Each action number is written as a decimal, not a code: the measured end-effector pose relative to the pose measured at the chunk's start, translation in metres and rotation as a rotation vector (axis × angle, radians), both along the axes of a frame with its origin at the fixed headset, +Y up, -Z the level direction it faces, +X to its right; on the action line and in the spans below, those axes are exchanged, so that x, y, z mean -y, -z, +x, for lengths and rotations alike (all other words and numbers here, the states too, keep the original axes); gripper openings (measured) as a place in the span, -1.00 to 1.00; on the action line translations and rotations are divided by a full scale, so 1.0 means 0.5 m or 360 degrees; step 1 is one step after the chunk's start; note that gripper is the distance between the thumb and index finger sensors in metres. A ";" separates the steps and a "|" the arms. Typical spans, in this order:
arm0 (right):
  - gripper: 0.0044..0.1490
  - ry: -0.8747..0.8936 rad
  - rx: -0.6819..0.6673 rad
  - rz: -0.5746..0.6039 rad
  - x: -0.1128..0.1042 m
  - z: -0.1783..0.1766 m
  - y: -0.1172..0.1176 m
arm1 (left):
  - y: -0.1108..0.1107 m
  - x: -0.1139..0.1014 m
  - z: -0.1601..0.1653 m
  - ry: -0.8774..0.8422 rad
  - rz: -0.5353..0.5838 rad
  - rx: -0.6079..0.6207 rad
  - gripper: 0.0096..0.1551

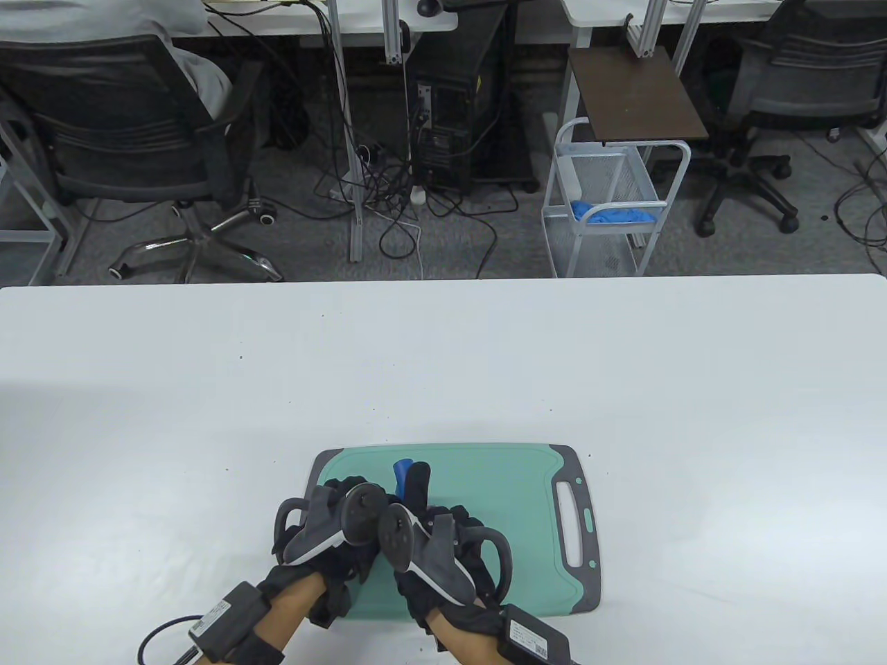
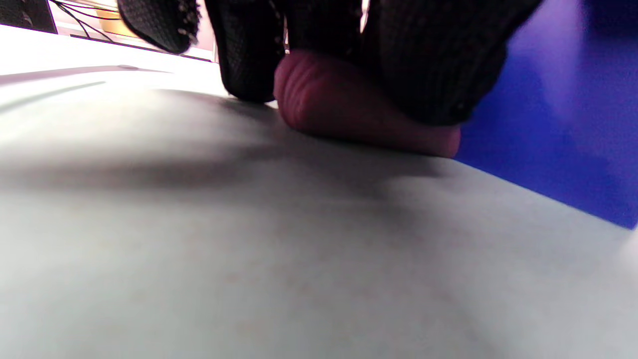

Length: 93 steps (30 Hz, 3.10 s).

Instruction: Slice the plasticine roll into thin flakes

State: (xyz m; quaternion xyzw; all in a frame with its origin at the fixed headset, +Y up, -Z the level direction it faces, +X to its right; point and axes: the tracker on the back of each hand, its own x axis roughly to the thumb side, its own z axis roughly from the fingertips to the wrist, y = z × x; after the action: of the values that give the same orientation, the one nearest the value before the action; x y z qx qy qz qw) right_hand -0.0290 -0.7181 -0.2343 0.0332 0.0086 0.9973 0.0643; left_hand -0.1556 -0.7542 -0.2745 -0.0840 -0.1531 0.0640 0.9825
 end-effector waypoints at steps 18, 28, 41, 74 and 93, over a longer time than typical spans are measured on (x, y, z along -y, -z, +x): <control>0.17 0.0009 -0.0003 -0.0133 -0.002 0.004 0.003 | 0.009 -0.013 -0.011 0.0055 -0.0067 0.0044 -0.44; 0.13 0.0046 0.0005 -0.0074 -0.019 0.012 -0.014 | 0.006 -0.013 -0.012 0.0076 0.0021 0.0027 -0.34; 0.12 0.0075 -0.0019 -0.0059 -0.041 0.012 -0.031 | 0.005 -0.012 -0.013 0.0055 0.0015 0.0023 -0.40; 0.12 0.0027 -0.0059 -0.0055 -0.011 -0.005 -0.017 | 0.010 -0.011 -0.021 -0.0022 -0.0031 -0.0015 -0.46; 0.11 0.0061 -0.0053 0.0015 0.017 -0.012 0.008 | 0.011 -0.010 -0.021 -0.0027 -0.0032 -0.0016 -0.47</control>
State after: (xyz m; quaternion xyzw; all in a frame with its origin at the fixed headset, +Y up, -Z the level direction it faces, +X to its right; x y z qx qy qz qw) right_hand -0.0349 -0.7266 -0.2382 0.0502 0.0042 0.9953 0.0831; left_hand -0.1661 -0.7492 -0.2798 -0.0922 -0.1482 0.0744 0.9818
